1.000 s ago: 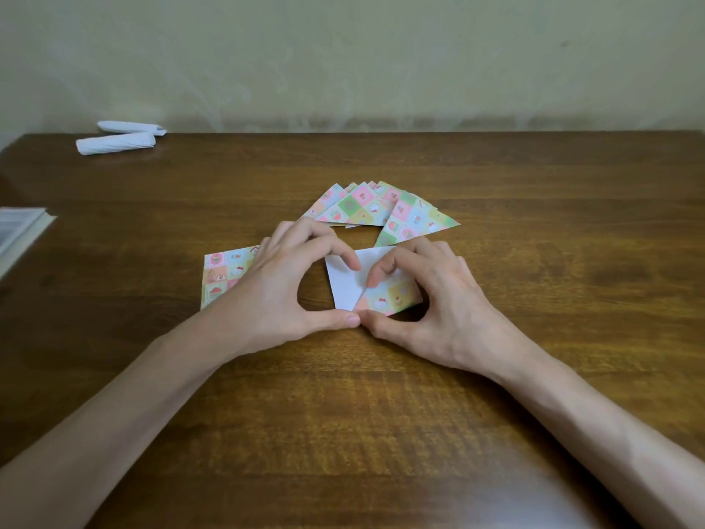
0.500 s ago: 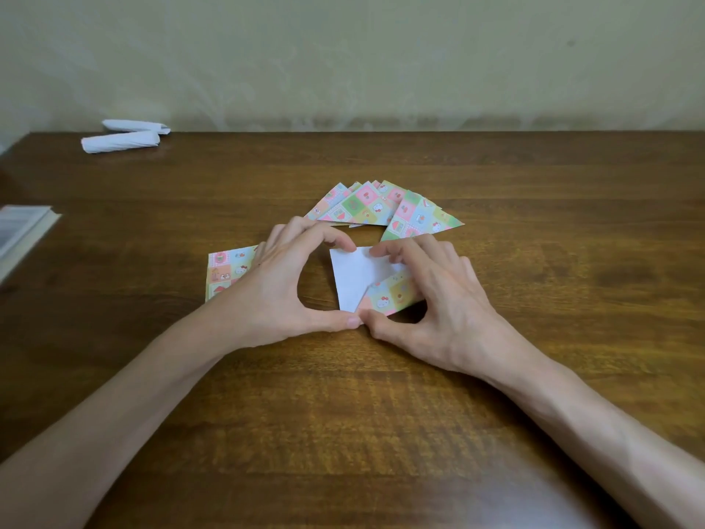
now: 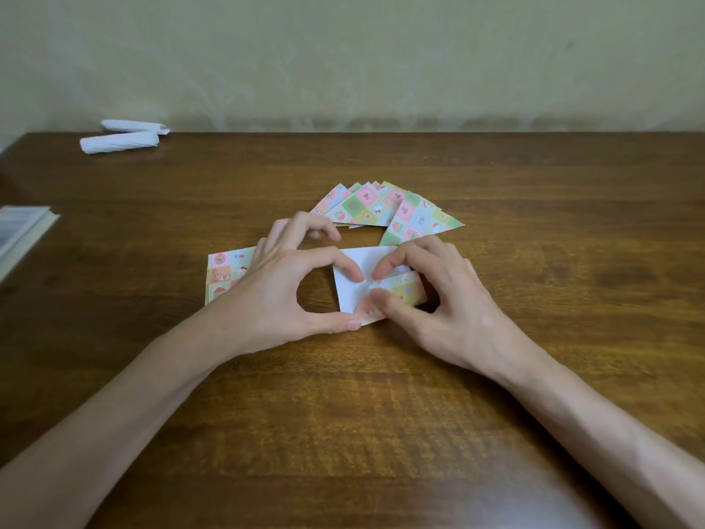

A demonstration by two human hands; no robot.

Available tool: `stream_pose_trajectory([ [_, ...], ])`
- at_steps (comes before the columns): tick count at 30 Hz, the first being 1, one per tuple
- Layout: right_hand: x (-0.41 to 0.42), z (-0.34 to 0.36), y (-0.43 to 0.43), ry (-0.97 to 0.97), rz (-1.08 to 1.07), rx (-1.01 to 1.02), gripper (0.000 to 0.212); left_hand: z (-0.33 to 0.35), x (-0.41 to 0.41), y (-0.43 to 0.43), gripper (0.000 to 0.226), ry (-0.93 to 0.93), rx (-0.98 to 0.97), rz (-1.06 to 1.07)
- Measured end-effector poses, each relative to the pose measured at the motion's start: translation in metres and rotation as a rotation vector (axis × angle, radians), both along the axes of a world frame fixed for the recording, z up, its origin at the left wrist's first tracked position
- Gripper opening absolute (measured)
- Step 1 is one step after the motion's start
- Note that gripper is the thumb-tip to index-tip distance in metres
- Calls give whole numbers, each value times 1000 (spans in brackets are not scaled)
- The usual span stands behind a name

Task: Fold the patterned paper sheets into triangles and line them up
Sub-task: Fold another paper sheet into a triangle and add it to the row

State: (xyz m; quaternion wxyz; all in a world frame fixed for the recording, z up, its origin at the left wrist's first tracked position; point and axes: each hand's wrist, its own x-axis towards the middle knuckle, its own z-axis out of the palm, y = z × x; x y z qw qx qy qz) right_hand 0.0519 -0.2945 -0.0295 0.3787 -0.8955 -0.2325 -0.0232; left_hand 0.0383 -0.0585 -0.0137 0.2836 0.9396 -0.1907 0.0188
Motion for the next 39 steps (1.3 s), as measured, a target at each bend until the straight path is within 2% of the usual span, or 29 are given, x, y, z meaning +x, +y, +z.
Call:
stream_pose_trajectory([
  [2, 3, -1, -1, 16, -25, 79, 15, -1, 0, 1, 42, -45, 39, -17],
  [4, 5, -3, -3, -2, -31, 72, 11, -1, 1, 2, 43, -79, 77, -54],
  [11, 5, -1, -4, 12, -70, -27, 13, -5, -1, 2, 46, -67, 35, -92],
  [19, 6, -2, -5, 6, -36, -35, 11, -2, -2, 1, 32, -60, 49, -119],
  [39, 5, -7, -3, -56, -24, -41, 11, -1, -2, 2, 41, -23, 43, -126],
])
